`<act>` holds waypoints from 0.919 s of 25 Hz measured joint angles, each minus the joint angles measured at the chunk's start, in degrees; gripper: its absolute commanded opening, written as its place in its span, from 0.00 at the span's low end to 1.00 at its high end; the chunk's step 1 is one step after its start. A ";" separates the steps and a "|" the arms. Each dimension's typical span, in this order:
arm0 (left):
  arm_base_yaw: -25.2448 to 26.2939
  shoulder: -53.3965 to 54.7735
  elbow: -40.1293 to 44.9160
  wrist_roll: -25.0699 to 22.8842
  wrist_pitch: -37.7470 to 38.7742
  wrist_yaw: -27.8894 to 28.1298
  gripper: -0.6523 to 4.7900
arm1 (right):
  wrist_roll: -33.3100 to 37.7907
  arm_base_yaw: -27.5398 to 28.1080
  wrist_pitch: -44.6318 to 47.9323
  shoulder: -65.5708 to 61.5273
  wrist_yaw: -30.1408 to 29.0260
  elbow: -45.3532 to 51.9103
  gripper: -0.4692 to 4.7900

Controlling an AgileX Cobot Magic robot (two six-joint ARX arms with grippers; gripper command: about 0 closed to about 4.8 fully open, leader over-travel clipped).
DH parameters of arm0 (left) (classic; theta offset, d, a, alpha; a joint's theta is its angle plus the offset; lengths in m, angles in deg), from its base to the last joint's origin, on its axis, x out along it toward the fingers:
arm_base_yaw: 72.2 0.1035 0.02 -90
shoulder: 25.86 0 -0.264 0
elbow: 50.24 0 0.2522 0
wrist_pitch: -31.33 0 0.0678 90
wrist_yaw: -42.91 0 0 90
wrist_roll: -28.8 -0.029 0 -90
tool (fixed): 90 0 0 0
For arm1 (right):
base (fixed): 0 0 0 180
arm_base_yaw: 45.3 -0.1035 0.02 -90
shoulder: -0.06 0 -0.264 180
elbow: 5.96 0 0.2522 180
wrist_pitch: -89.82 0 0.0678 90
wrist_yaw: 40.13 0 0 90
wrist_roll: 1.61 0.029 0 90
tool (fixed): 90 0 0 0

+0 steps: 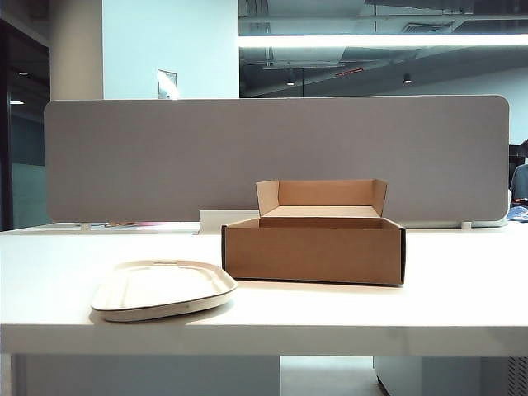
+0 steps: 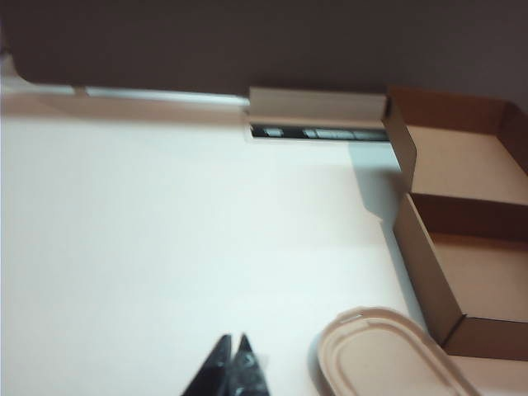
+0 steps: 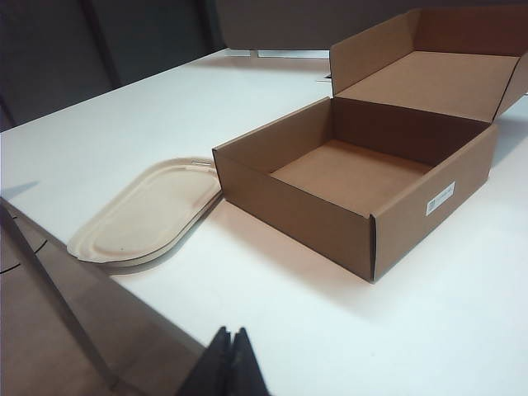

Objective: Pick up the lid and place it into the paper box.

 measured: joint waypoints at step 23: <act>-0.09 62.31 -23.78 1.36 1.16 -21.70 0.61 | 0.00 0.00 -0.02 0.00 0.00 0.00 0.09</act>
